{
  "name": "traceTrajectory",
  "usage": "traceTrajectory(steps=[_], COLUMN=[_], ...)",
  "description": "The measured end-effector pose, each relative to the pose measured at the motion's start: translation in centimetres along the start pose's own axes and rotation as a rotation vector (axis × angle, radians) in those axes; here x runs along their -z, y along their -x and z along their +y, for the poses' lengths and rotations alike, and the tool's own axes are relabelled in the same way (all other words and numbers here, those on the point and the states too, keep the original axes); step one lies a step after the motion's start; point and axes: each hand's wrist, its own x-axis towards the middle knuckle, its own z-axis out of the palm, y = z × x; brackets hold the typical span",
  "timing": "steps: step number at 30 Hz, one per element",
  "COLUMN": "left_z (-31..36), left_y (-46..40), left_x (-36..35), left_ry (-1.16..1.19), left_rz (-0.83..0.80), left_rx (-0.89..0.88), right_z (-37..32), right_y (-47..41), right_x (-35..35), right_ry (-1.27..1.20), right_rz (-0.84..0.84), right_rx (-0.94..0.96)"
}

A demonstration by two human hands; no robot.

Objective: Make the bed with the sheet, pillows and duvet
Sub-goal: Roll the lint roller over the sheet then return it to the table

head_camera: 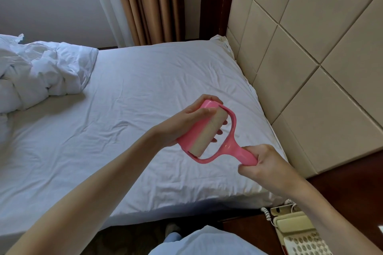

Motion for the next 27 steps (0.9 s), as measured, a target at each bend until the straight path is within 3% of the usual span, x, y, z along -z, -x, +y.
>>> traceTrajectory(steps=[8,15,19,24,27], left_z=[-0.7,-5.6,-10.0,-14.1,-16.1], left_y=[-1.3,-2.7,-3.2,-4.0,-4.4], left_x=[-0.5,0.0,0.3,0.0,-0.8], left_ry=[-0.061,-0.111,-0.207,-0.032,-0.034], left_rz=[0.134,0.16,0.287,0.552,0.603], left_rx=[0.066,0.241,0.268,0.244,0.255], right_z=[1.1,5.4,8.9,14.6,18.0], right_y=[-0.8,-1.5,-0.8,0.9,2.0], right_x=[0.0,-1.5,-2.2,-5.0,-6.7], right_ry=[-0.016,0.012,0.009,0.037,0.077], right_rz=[-0.015,-0.018,0.017,0.089,0.147], right_rx=[-0.057,-0.161,-0.233,-0.326,-0.37])
